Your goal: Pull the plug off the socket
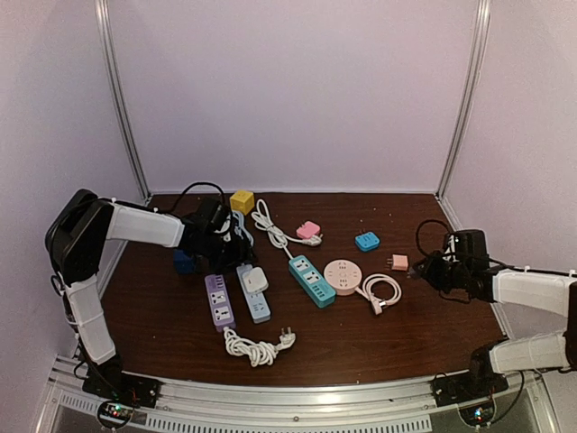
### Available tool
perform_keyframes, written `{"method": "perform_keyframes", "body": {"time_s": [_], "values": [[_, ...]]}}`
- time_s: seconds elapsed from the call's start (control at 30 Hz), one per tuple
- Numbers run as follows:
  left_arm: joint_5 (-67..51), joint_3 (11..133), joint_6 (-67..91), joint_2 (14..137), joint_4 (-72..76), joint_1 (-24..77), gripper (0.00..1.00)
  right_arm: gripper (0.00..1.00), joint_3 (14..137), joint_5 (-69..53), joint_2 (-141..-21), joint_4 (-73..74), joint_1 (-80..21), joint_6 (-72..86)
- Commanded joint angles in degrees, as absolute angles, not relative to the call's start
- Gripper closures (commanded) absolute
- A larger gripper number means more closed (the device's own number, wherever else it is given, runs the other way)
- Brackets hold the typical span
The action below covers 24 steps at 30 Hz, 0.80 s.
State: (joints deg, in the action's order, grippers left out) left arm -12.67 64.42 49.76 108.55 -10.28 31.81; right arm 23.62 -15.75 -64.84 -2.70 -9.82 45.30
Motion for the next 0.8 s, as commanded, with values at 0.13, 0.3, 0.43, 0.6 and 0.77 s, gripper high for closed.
{"method": "perform_keyframes", "body": {"time_s": [0.13,0.3,0.43,0.6,0.77], "values": [[-11.84,65.84,46.06,105.91,-12.43,31.90,0.25,0.91,19.09,-21.70,-66.16,-10.90,-5.16,46.96],[-12.19,65.58,45.79,104.26,-12.78,32.08,0.25,0.83,18.08,-23.54,-68.91,-13.54,-3.74,47.50],[-12.21,65.27,45.79,102.91,-13.26,32.17,0.25,0.70,18.04,-23.65,-70.45,-12.85,-3.23,47.25],[-12.17,64.91,45.83,101.93,-13.58,32.25,0.25,0.55,18.27,-23.21,-70.27,-10.55,-2.84,46.14],[-12.31,64.99,45.88,101.35,-13.86,32.58,0.25,0.47,18.80,-22.80,-70.07,-8.00,-1.95,45.29]]}}
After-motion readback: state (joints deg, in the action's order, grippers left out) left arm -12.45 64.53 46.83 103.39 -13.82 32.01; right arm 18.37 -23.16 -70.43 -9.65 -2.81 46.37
